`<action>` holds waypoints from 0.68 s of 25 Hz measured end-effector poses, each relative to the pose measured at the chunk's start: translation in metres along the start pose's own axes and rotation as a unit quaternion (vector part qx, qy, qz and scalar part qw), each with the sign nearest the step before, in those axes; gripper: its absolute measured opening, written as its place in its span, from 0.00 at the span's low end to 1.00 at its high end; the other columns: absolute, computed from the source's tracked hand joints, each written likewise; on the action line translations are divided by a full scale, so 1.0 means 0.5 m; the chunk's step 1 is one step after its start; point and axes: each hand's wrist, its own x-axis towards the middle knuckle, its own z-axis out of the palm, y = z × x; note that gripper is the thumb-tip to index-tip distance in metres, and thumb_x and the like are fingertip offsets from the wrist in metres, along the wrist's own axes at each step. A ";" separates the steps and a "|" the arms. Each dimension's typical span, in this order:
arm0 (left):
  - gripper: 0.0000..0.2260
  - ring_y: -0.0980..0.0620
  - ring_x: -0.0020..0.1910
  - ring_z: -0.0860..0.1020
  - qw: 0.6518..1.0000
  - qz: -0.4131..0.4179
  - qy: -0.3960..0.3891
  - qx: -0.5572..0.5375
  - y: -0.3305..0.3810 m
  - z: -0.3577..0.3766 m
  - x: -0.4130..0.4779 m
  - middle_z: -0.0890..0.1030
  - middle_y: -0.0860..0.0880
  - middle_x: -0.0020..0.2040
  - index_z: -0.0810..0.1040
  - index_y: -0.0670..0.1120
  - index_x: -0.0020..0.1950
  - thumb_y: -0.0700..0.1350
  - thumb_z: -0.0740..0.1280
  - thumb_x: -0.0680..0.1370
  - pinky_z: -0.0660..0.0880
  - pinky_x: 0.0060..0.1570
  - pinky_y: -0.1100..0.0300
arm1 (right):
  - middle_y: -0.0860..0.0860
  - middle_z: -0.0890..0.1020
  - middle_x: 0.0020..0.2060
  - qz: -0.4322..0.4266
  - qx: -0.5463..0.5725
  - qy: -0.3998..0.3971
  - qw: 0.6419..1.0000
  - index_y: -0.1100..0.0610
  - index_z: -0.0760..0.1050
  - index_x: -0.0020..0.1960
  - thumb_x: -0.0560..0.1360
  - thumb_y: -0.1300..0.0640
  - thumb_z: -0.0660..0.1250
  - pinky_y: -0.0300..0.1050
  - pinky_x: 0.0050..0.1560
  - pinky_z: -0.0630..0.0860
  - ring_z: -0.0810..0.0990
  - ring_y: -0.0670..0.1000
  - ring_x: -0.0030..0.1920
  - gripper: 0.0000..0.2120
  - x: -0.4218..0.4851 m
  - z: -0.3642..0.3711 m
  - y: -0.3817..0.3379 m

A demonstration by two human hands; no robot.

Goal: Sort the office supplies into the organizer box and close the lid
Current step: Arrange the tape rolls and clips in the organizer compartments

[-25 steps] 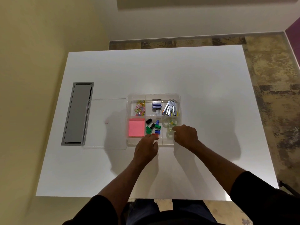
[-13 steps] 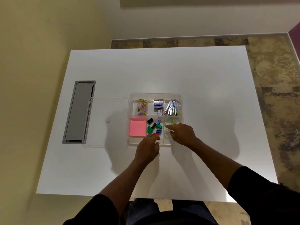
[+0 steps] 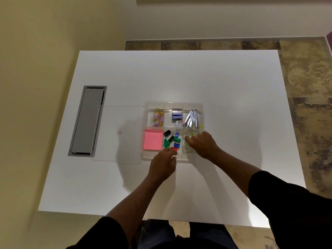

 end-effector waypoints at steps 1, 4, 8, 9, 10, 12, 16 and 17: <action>0.13 0.50 0.60 0.83 1.000 0.002 0.000 0.003 0.000 -0.001 -0.001 0.83 0.47 0.66 0.82 0.47 0.66 0.44 0.67 0.83 0.79 0.58 0.56 | 0.51 0.84 0.30 -0.006 -0.010 0.007 1.000 0.58 0.84 0.56 0.66 0.52 0.86 0.45 0.33 0.81 0.81 0.49 0.25 0.22 0.001 -0.003 -0.001; 0.13 0.49 0.61 0.83 1.000 0.004 -0.002 0.006 -0.001 -0.003 -0.003 0.83 0.47 0.66 0.82 0.47 0.66 0.44 0.67 0.82 0.81 0.58 0.53 | 0.51 0.83 0.28 0.008 0.001 0.008 1.000 0.59 0.84 0.57 0.64 0.53 0.87 0.43 0.30 0.79 0.79 0.50 0.23 0.25 -0.001 -0.009 -0.002; 0.13 0.49 0.62 0.82 1.000 -0.001 -0.004 0.005 0.005 -0.007 -0.005 0.82 0.47 0.68 0.82 0.47 0.67 0.44 0.67 0.83 0.79 0.59 0.56 | 0.53 0.83 0.28 0.049 0.031 -0.005 0.998 0.58 0.81 0.65 0.67 0.57 0.85 0.42 0.29 0.74 0.78 0.51 0.22 0.28 -0.009 -0.005 0.002; 0.13 0.49 0.62 0.82 1.000 -0.001 -0.004 0.004 0.005 -0.007 -0.006 0.82 0.47 0.68 0.82 0.47 0.67 0.44 0.67 0.83 0.79 0.59 0.56 | 0.53 0.83 0.28 0.053 0.032 -0.001 0.998 0.58 0.80 0.67 0.68 0.57 0.84 0.42 0.29 0.74 0.77 0.51 0.22 0.29 -0.010 -0.002 0.003; 0.13 0.49 0.62 0.82 1.000 0.001 -0.005 0.005 0.006 -0.008 -0.007 0.83 0.47 0.68 0.82 0.46 0.67 0.44 0.67 0.83 0.79 0.59 0.56 | 0.53 0.83 0.29 0.056 0.031 0.000 0.998 0.57 0.80 0.68 0.69 0.58 0.83 0.42 0.30 0.75 0.78 0.51 0.22 0.29 -0.011 -0.002 0.003; 0.13 0.49 0.62 0.82 1.000 0.001 -0.007 0.007 0.008 -0.010 -0.009 0.83 0.47 0.68 0.82 0.46 0.67 0.44 0.67 0.83 0.79 0.58 0.56 | 0.54 0.85 0.31 0.061 0.026 -0.003 0.998 0.57 0.79 0.70 0.70 0.57 0.83 0.43 0.30 0.77 0.80 0.52 0.24 0.30 -0.012 -0.004 0.002; 0.13 0.50 0.62 0.82 1.000 0.005 -0.008 0.015 0.012 -0.010 -0.010 0.82 0.48 0.68 0.81 0.47 0.67 0.44 0.66 0.83 0.79 0.56 0.57 | 0.54 0.84 0.30 0.076 0.035 0.012 0.996 0.57 0.79 0.69 0.71 0.58 0.81 0.44 0.31 0.77 0.79 0.52 0.23 0.28 -0.010 -0.011 0.002; 0.13 0.50 0.62 0.82 1.000 0.008 -0.008 0.017 0.012 -0.010 -0.012 0.82 0.48 0.68 0.81 0.47 0.67 0.44 0.67 0.83 0.79 0.57 0.57 | 0.54 0.84 0.30 0.086 0.045 0.013 0.995 0.57 0.80 0.69 0.72 0.59 0.80 0.44 0.31 0.77 0.79 0.52 0.23 0.26 -0.012 -0.014 0.000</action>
